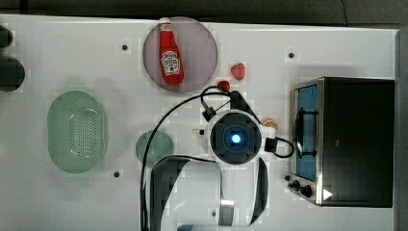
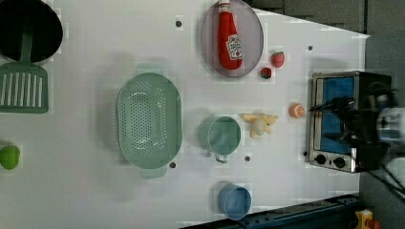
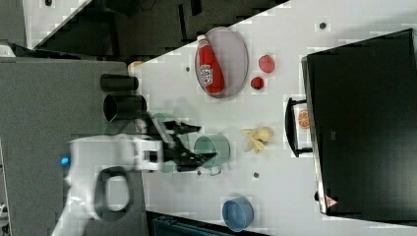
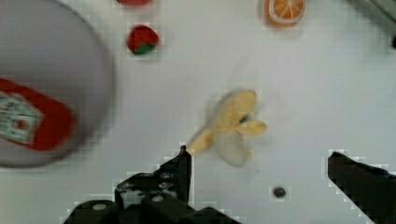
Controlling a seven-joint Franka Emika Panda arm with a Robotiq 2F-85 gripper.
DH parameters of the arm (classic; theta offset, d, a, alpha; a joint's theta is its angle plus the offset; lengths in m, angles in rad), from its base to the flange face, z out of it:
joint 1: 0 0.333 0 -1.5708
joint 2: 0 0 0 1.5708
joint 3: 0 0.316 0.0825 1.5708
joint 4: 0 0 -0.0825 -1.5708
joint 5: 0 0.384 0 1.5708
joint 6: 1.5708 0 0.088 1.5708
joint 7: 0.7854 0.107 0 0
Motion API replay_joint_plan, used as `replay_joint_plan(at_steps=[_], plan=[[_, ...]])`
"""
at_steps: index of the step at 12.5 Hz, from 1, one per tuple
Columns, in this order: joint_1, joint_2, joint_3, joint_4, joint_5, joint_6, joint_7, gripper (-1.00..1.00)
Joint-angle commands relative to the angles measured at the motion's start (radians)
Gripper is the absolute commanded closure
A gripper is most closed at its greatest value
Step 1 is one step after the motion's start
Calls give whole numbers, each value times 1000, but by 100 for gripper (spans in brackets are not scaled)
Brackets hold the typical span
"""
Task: Pick banana from table and place on oven.
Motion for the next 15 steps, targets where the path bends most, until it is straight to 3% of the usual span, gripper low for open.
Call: replay_joint_plan(at_steps=[1,12,13,15], plan=[[6,65,-18,-49,11,120,27,-100],[3,477,-38,-91,11,577,25,-100],[2,495,-38,-96,11,614,25,-93],[2,510,-37,-108,11,675,26,-43]])
